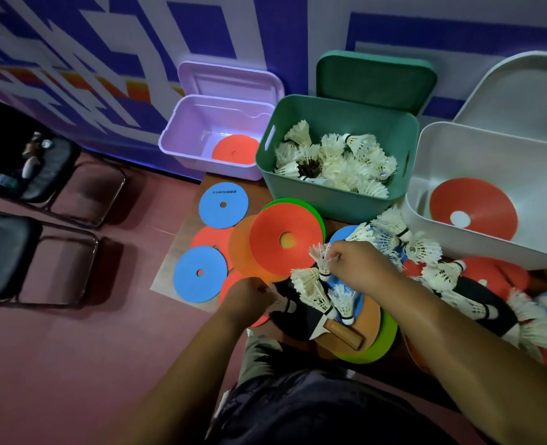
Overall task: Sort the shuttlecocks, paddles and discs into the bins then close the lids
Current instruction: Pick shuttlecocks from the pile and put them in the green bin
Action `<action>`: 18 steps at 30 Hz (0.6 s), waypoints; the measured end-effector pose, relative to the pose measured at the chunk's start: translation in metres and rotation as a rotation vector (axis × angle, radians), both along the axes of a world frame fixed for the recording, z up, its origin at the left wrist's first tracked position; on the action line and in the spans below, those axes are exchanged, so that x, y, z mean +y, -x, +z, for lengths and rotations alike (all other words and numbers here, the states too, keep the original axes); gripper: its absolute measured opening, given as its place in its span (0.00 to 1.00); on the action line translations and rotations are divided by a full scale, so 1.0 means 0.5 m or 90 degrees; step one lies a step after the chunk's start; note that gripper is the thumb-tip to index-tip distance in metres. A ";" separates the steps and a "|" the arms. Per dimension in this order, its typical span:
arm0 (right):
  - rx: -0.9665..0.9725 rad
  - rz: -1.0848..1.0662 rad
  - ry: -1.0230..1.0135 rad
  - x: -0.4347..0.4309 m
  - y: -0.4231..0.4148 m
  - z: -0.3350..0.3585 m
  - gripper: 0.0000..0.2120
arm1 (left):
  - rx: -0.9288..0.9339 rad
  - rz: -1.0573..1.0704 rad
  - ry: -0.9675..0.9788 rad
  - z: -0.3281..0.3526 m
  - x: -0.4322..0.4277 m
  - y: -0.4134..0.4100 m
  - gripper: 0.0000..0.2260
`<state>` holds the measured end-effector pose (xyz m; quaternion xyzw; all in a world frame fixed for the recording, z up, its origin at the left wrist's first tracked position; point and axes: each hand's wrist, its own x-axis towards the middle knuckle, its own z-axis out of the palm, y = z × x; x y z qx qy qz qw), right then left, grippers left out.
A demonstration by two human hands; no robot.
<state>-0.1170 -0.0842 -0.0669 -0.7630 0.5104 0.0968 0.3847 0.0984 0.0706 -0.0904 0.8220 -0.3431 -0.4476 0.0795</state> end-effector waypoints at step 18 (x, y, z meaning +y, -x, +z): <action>-0.295 -0.302 0.142 -0.095 0.004 0.174 0.06 | 0.009 -0.023 0.350 0.214 -0.250 -0.066 0.10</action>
